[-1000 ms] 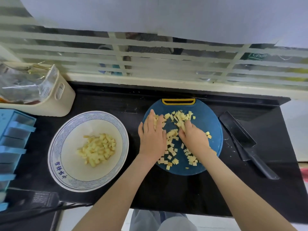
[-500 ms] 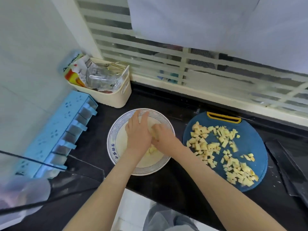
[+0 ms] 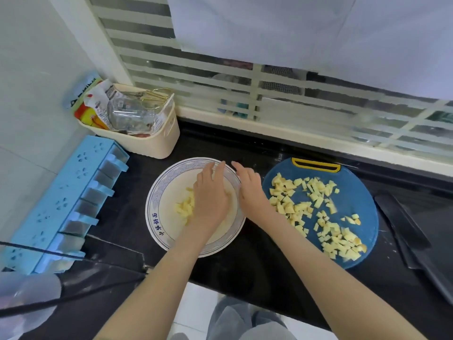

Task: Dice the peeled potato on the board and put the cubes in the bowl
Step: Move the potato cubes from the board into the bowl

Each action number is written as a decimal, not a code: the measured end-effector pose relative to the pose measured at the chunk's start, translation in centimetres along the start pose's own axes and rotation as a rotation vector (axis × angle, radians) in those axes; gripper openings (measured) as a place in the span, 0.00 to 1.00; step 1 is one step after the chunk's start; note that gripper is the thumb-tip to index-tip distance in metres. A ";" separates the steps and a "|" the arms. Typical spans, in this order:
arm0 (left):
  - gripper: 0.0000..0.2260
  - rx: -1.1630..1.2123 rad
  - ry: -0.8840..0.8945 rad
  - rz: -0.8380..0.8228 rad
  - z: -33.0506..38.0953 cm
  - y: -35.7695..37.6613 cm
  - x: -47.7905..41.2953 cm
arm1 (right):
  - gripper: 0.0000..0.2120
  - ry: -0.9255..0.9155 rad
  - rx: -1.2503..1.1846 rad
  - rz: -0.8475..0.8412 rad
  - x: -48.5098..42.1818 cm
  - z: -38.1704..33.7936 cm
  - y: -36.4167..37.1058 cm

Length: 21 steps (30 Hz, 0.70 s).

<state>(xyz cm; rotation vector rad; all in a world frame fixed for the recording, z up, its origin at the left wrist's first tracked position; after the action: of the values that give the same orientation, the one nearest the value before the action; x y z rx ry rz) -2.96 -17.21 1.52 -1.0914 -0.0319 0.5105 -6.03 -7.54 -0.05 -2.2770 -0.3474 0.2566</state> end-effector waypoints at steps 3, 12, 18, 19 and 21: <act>0.28 0.071 0.039 -0.013 2.8 1.6 0.2 | 0.29 0.136 0.078 0.246 0.3 5.9 -3.3; 0.27 0.142 0.246 -0.135 10.4 6.7 3.7 | 0.29 0.068 0.489 0.002 7.1 15.4 -2.5; 0.28 0.104 0.270 -0.182 10.9 8.4 4.8 | 0.15 -0.021 0.506 0.329 6.8 16.3 -5.0; 0.28 0.095 0.268 -0.184 10.9 8.5 4.9 | 0.13 -0.007 0.508 0.335 6.8 16.5 -5.2; 0.28 0.081 0.262 -0.187 10.8 8.6 4.9 | 0.11 0.039 0.522 0.304 6.4 16.8 -5.2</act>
<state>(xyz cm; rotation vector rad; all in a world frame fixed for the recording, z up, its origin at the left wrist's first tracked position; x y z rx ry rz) -4.85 -3.03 -1.81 -1.0565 0.1142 0.1969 -5.74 9.52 -7.71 -1.8047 0.0867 0.4052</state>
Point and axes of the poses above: each hand's wrist, its own x-axis away from the middle knuckle, its own y-axis out of the palm, z = x × y, the point moved 8 cm from there along -x, towards the middle knuckle, and after that the axes turned 15 degrees about z, right-handed, at the moved point
